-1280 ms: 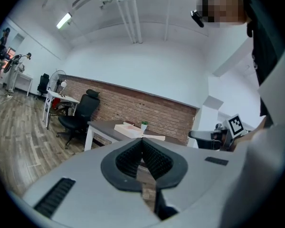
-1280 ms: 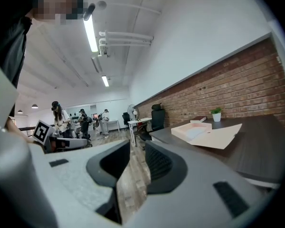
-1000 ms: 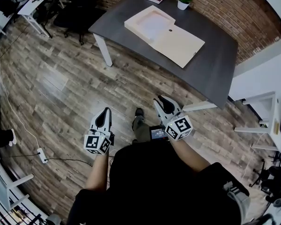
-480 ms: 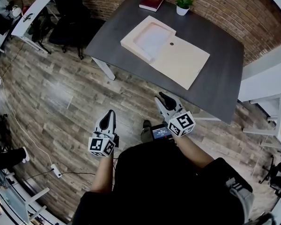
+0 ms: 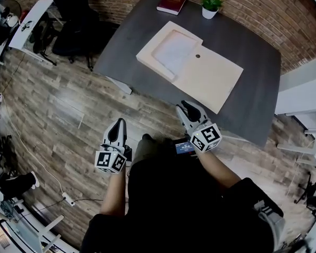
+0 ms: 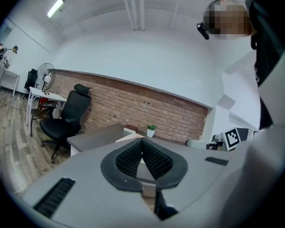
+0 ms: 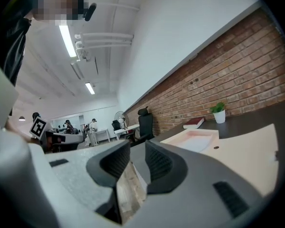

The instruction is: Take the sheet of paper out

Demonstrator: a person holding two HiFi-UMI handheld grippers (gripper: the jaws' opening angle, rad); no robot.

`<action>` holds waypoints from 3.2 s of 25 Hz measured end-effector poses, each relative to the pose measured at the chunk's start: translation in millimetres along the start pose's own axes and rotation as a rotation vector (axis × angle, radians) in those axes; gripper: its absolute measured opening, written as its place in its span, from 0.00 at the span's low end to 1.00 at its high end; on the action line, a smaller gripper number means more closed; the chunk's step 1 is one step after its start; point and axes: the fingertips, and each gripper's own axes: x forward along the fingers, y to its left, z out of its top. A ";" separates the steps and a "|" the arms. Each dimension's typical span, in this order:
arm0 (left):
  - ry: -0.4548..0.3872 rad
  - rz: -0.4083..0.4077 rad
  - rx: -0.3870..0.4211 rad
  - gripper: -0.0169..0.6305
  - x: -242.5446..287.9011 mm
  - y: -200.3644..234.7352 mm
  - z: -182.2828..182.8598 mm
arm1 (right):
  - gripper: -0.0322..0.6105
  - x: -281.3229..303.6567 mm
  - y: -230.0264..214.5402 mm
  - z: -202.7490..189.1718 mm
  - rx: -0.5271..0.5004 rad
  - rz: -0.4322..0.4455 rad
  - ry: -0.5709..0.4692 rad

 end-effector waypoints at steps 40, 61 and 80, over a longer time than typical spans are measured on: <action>0.269 -0.762 0.182 0.02 407.0 55.7 15.6 | 0.21 167.0 -233.2 -2.1 0.249 -0.649 0.126; 0.339 -0.662 0.147 0.02 491.4 81.4 -17.3 | 0.21 209.3 -317.0 -107.3 0.305 -0.643 0.542; 0.350 -0.653 0.147 0.02 487.9 83.8 -19.7 | 0.12 211.1 -319.2 -119.8 0.167 -0.659 0.650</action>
